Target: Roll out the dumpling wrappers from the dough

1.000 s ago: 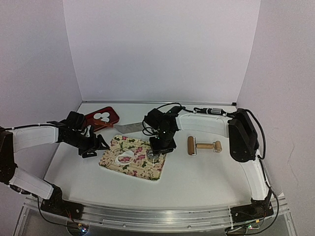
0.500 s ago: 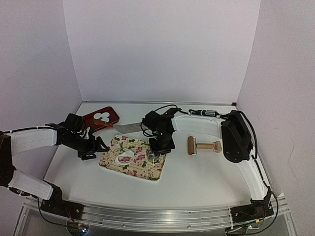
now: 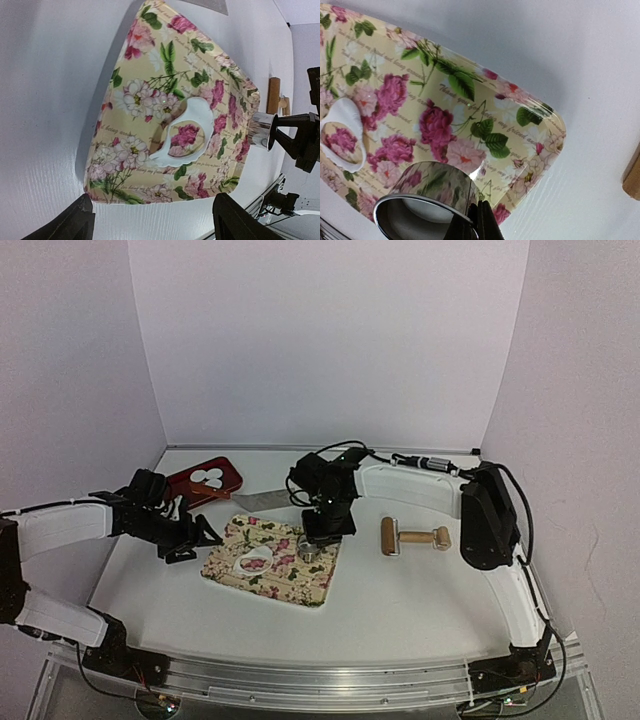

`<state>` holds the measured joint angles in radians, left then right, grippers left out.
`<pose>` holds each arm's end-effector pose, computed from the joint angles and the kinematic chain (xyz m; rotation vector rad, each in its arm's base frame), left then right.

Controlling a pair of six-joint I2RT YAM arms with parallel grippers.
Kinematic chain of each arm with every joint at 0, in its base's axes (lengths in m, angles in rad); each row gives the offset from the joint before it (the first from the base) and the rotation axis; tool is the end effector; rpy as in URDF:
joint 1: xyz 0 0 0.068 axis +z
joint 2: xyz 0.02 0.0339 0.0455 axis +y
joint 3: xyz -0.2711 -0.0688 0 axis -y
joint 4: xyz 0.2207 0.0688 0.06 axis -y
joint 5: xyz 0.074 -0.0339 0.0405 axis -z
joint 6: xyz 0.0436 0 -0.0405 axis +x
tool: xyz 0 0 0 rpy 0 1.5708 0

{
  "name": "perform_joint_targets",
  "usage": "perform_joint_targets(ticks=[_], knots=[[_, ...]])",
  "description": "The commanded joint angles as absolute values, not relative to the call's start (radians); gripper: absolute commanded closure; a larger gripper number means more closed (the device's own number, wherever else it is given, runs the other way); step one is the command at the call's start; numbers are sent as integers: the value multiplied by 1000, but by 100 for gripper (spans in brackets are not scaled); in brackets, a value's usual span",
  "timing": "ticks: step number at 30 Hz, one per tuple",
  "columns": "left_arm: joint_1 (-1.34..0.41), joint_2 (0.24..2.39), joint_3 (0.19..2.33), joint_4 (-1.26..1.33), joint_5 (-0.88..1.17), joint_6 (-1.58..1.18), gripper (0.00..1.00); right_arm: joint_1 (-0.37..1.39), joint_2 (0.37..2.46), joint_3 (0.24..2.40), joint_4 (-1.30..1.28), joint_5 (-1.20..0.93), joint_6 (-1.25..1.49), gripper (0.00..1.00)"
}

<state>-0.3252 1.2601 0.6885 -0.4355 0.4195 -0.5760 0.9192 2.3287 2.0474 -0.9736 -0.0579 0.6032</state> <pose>0.1990 -0.0858 0.2065 -0.1718 2.6871 -0.8539 0.2840 0.3765 0.1951 -0.4741 2.8895 0.3831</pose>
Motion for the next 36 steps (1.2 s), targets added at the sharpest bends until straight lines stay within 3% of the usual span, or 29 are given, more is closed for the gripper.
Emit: perform_joint_targets(ticks=[1,6,10,26,36], knots=[[-320,1174,704,-336,480,-568,19,920,2212,2022,-989,-60,628,100],[-352,1145,744,-273,479,-652,23,935,2237,2034,-989,-69,633,100],[-474,1162,776,-231,381,-753,22,961,2249,2056,-990,-42,669,100],[-801,1484,932,-91,288,-887,24,1020,2284,2089,-1014,0,713,100],[-869,1587,1022,-238,158,-867,38,1039,2275,2094,-1030,42,708,100]])
